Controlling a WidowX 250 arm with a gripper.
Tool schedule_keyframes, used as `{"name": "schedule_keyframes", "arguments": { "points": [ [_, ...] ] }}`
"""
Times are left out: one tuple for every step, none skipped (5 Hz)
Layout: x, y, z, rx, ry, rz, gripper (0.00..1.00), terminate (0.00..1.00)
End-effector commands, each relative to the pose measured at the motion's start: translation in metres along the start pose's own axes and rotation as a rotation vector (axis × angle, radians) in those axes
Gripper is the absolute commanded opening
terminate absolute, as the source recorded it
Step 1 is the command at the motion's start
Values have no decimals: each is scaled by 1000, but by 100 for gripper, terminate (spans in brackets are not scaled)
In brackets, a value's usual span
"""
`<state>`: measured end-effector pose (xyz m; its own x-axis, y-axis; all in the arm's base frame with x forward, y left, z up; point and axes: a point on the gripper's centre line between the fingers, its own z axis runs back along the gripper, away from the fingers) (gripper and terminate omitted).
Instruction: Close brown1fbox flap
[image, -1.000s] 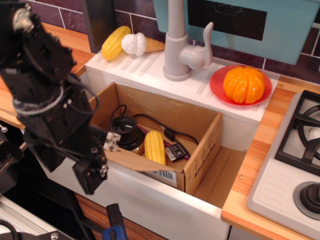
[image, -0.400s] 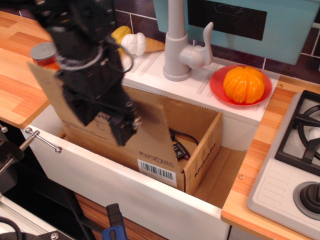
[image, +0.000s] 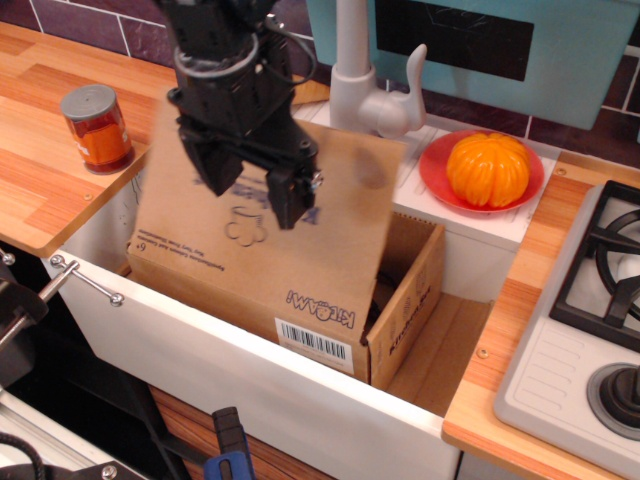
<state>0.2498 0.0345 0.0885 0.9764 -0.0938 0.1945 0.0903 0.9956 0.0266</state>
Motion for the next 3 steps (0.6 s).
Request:
{"name": "schedule_keyframes", "arguments": {
  "points": [
    [29, -4, -6, -18, -71, -18, 100, 0],
    [29, -7, -13, -19, -62, -10, 100, 0],
    [28, -8, -15, 6, -64, -29, 100, 100]
  ]
}}
